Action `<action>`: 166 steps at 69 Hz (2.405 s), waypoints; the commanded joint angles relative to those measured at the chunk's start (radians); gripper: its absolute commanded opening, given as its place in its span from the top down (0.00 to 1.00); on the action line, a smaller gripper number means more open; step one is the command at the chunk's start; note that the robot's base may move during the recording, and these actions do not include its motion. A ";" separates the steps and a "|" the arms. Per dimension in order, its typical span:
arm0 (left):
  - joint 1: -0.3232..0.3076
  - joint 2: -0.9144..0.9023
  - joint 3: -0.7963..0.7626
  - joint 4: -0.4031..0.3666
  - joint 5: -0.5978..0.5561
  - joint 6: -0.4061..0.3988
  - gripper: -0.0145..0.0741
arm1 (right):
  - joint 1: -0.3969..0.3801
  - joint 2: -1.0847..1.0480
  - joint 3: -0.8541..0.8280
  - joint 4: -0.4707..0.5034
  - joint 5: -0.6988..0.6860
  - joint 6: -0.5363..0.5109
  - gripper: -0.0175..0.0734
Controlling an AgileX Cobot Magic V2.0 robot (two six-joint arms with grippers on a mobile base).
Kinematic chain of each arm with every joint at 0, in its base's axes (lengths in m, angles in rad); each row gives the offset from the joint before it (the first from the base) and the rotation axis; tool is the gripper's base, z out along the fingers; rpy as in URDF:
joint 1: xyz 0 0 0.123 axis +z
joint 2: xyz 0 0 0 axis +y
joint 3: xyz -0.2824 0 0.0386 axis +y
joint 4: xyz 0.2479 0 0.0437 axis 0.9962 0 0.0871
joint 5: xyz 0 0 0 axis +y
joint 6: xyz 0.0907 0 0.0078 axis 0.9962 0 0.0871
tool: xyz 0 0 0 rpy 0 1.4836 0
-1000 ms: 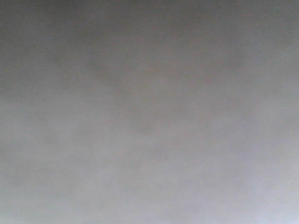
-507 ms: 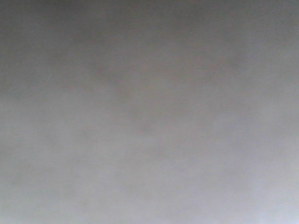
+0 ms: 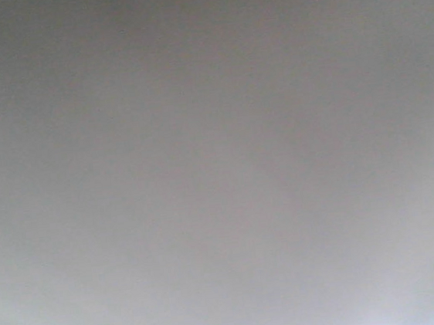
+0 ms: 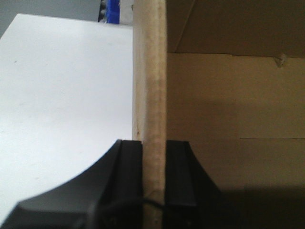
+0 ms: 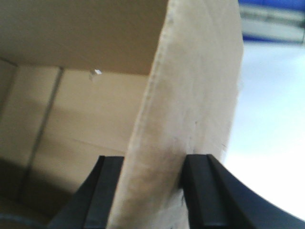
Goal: Grab box from left shelf to table start
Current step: 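Lower the box onto the white table and open both grippers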
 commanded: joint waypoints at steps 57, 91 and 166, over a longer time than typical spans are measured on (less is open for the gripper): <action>-0.005 0.906 -0.547 0.071 0.022 0.007 0.95 | -0.067 0.807 -0.389 -0.198 0.145 0.030 0.74; -0.005 1.099 -0.547 -0.018 -0.060 0.103 0.95 | -0.099 0.960 -0.389 -0.215 -0.055 0.029 0.74; -0.005 1.037 -0.711 -0.061 0.093 0.102 0.26 | -0.099 0.810 -0.390 -0.259 0.007 0.031 0.12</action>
